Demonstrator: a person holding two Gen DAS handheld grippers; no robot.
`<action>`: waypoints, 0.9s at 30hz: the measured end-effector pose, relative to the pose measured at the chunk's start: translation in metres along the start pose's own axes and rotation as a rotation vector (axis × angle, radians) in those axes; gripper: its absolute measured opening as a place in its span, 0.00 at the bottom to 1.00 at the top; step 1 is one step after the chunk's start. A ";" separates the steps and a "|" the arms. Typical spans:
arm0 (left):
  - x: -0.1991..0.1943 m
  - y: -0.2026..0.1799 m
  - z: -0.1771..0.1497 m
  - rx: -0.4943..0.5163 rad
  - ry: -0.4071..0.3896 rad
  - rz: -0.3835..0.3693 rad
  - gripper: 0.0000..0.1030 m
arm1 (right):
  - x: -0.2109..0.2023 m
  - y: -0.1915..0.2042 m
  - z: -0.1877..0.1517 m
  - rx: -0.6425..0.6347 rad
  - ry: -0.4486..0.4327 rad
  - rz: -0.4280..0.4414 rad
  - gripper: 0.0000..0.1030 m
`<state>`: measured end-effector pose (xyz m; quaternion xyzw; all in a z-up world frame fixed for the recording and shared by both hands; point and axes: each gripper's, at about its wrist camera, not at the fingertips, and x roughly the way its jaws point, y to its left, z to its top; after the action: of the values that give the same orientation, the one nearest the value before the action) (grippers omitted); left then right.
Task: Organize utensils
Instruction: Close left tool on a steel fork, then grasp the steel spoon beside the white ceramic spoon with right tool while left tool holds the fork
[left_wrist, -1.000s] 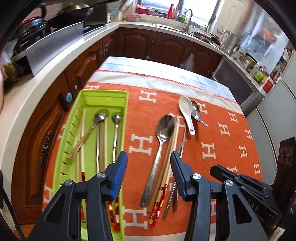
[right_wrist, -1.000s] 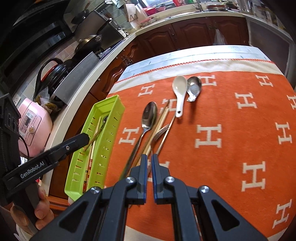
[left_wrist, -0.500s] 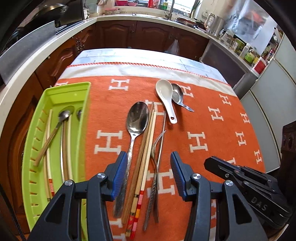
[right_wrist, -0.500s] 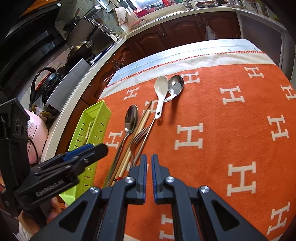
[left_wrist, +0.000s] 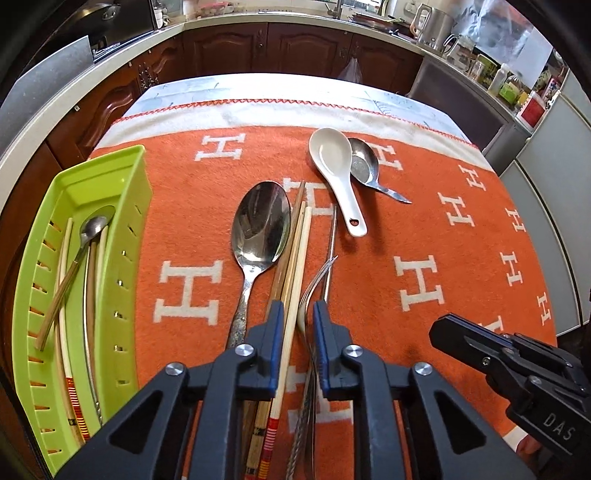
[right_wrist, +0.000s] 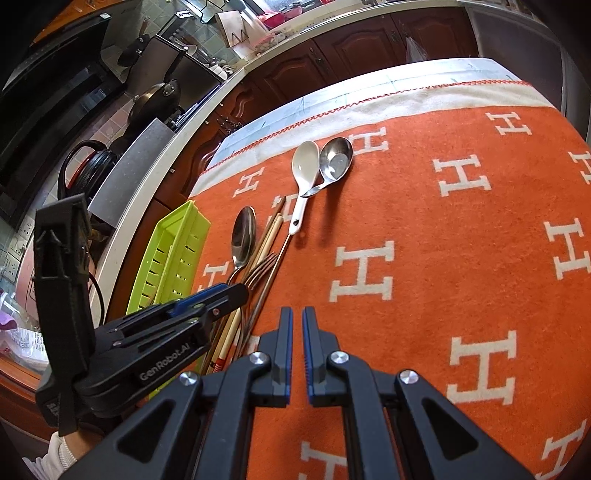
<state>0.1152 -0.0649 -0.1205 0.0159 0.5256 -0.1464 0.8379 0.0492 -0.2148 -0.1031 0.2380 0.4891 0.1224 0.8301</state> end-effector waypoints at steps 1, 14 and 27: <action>0.002 0.000 0.000 0.001 0.002 0.001 0.13 | 0.001 0.000 0.000 0.001 -0.001 0.000 0.05; 0.005 -0.002 0.000 -0.003 -0.044 0.017 0.01 | 0.005 -0.008 0.004 0.016 0.005 0.002 0.05; -0.043 0.016 0.004 -0.055 -0.098 -0.100 0.00 | 0.001 -0.005 0.017 0.017 -0.018 -0.007 0.05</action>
<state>0.1054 -0.0404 -0.0824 -0.0407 0.4880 -0.1741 0.8543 0.0642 -0.2235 -0.0991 0.2446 0.4836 0.1133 0.8327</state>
